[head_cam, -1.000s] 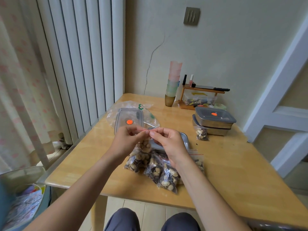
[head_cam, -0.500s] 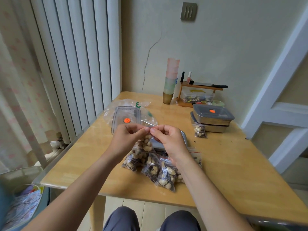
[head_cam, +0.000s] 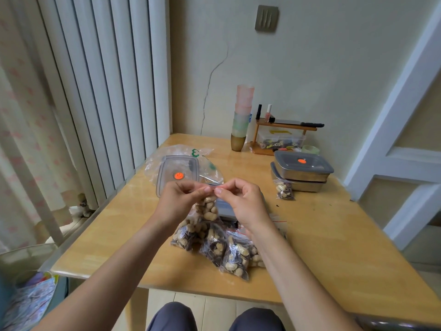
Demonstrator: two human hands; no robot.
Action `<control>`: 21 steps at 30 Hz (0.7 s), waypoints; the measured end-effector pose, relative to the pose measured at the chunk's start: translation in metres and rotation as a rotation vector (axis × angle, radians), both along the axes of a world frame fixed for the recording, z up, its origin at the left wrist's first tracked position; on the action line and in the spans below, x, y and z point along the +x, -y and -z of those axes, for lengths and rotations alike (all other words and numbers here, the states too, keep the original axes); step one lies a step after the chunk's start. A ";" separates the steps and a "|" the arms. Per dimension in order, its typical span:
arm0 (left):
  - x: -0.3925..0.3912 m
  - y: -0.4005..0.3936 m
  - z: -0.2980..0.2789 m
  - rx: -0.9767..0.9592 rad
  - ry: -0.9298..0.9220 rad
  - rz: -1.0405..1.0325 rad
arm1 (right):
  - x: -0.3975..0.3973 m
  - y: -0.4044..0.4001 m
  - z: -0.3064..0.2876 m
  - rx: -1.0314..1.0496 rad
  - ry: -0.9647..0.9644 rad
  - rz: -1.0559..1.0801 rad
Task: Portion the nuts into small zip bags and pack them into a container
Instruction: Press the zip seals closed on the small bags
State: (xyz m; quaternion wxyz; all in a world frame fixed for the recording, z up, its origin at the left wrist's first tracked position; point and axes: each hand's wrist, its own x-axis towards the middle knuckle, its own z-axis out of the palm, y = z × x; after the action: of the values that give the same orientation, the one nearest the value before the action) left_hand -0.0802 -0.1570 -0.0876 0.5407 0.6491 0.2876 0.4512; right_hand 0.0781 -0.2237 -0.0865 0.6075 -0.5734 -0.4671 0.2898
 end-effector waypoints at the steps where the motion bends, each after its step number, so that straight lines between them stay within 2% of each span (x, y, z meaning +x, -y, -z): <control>1: 0.001 -0.001 -0.001 -0.015 0.000 0.018 | 0.003 -0.001 -0.002 0.008 -0.011 -0.001; 4: 0.005 -0.005 -0.002 -0.057 -0.022 0.047 | 0.011 -0.003 -0.006 0.001 -0.005 0.000; 7: 0.009 -0.011 -0.004 -0.069 -0.043 -0.011 | 0.017 -0.005 -0.004 -0.030 0.044 -0.027; 12: 0.012 -0.021 -0.002 -0.019 -0.114 -0.060 | 0.046 -0.008 -0.008 -0.129 0.045 -0.192; 14: 0.004 -0.029 0.001 0.010 -0.171 -0.061 | 0.069 -0.017 -0.003 -0.139 0.026 0.037; 17: -0.013 -0.043 0.003 0.023 -0.258 -0.071 | 0.129 -0.039 0.024 -0.239 0.004 0.641; 19: -0.024 -0.050 0.004 0.036 -0.321 -0.081 | 0.174 -0.056 0.055 -0.327 0.035 0.783; 21: -0.035 -0.056 0.007 0.053 -0.383 -0.097 | 0.200 -0.068 0.077 -0.393 0.071 0.787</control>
State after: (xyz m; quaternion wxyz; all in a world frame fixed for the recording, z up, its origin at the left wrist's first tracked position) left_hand -0.1152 -0.1007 -0.0946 0.4365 0.7224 0.4043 0.3522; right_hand 0.2780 -0.1554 -0.1640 0.5346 -0.8218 -0.1698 0.0998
